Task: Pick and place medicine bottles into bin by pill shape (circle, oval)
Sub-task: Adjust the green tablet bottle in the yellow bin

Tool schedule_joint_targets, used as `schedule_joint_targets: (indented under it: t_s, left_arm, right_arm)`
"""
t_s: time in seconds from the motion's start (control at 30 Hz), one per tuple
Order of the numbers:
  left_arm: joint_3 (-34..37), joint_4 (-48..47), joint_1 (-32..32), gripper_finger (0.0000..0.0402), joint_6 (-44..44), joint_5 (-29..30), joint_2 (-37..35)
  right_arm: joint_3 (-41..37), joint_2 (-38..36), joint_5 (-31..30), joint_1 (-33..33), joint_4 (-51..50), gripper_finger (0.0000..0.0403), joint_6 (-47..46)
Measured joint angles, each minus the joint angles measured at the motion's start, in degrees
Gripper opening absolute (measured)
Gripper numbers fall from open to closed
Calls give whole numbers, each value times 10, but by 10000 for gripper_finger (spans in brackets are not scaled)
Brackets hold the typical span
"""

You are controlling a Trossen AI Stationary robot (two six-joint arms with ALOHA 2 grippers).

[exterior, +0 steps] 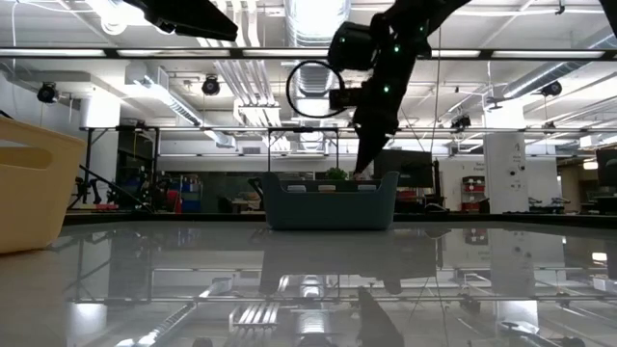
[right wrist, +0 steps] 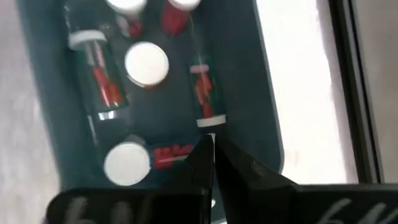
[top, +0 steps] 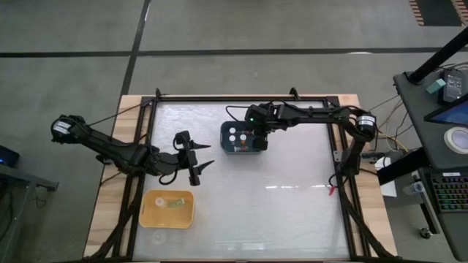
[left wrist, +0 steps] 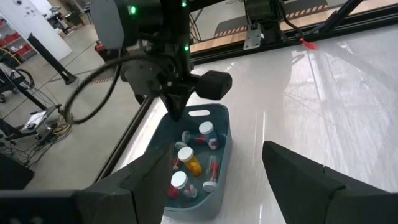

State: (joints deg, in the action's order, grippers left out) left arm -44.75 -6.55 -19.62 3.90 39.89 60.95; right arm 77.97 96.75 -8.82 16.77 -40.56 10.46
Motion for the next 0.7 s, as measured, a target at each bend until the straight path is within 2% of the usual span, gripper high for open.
schedule_joint_targets:
  t_s: [0.4, 0.7]
  left_arm:
    - [0, 0, 0, 231, 0, 0, 0]
    - [0, 0, 0, 231, 0, 0, 0]
  right_arm:
    - [-3, -65, 4, -55, -10, 9, -45]
    - [-11, -83, 4, -106, -7, 9, -62]
